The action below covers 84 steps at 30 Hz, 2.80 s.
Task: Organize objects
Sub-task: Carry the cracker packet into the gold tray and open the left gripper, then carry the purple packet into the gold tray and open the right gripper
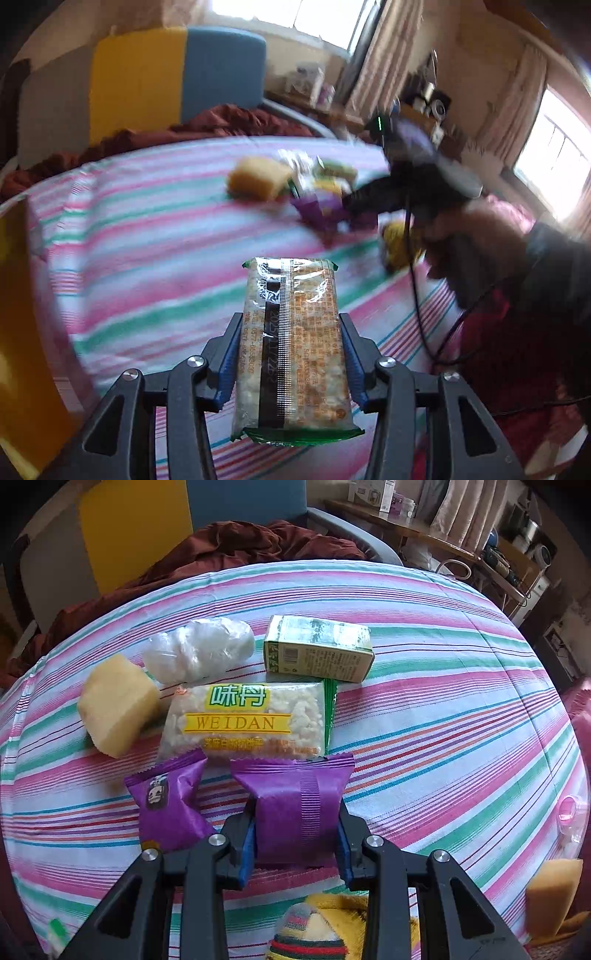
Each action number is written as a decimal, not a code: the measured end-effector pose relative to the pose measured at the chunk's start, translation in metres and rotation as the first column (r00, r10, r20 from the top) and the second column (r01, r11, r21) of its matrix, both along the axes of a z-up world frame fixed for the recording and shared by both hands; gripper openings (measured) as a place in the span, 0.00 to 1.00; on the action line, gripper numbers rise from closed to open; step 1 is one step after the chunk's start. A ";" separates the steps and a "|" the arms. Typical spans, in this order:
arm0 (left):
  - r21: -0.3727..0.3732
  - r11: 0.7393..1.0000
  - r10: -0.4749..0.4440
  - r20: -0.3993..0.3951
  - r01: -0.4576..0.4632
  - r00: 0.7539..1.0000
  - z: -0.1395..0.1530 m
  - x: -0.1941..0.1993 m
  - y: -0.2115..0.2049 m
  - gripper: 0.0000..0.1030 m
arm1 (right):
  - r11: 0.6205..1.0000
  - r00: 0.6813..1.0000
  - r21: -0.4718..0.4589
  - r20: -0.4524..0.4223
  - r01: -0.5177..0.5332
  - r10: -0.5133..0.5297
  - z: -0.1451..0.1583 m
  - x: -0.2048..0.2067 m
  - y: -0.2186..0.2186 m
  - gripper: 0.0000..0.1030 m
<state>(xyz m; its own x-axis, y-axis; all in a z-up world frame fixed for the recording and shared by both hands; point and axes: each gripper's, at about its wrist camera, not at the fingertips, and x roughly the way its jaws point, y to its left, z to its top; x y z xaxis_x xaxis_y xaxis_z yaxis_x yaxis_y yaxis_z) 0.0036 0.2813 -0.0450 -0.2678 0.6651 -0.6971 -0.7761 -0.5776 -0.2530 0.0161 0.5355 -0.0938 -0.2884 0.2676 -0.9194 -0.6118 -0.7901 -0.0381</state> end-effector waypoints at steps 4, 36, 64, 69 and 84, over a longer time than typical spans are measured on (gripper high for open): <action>0.037 0.987 0.158 -0.024 -0.158 0.987 0.045 -0.032 -0.058 0.47 | 1.000 1.000 0.007 0.002 -0.003 0.003 -0.003 0.000 0.000 0.34; -0.230 0.634 0.772 0.131 -0.738 0.622 -0.014 -0.194 -0.258 0.53 | 0.999 0.999 0.041 0.025 -0.033 0.032 -0.001 -0.005 -0.016 0.36; -0.118 0.678 0.705 -0.176 -0.725 0.687 0.028 -0.043 -0.272 0.53 | 0.991 0.980 0.119 -0.182 -0.057 0.078 0.078 0.011 -0.075 0.33; -0.104 0.675 0.716 -0.150 -0.731 0.682 0.024 -0.043 -0.279 0.53 | 0.948 0.909 0.104 -0.269 -0.300 0.317 0.111 -0.019 -0.167 0.33; -0.060 0.536 0.840 -0.057 -0.842 0.539 0.015 -0.046 -0.357 0.53 | 0.604 0.602 -0.074 -0.241 -0.793 0.761 0.049 -0.095 -0.463 0.33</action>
<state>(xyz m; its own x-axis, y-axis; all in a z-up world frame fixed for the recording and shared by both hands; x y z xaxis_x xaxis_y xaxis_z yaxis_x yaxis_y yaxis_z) -0.0427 -0.0756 -0.0298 -0.6902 0.0754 -0.7196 0.0730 -0.9822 -0.1729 -0.0787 0.0728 -0.0447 -0.4682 -0.2748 -0.8398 0.2548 -0.9520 0.1695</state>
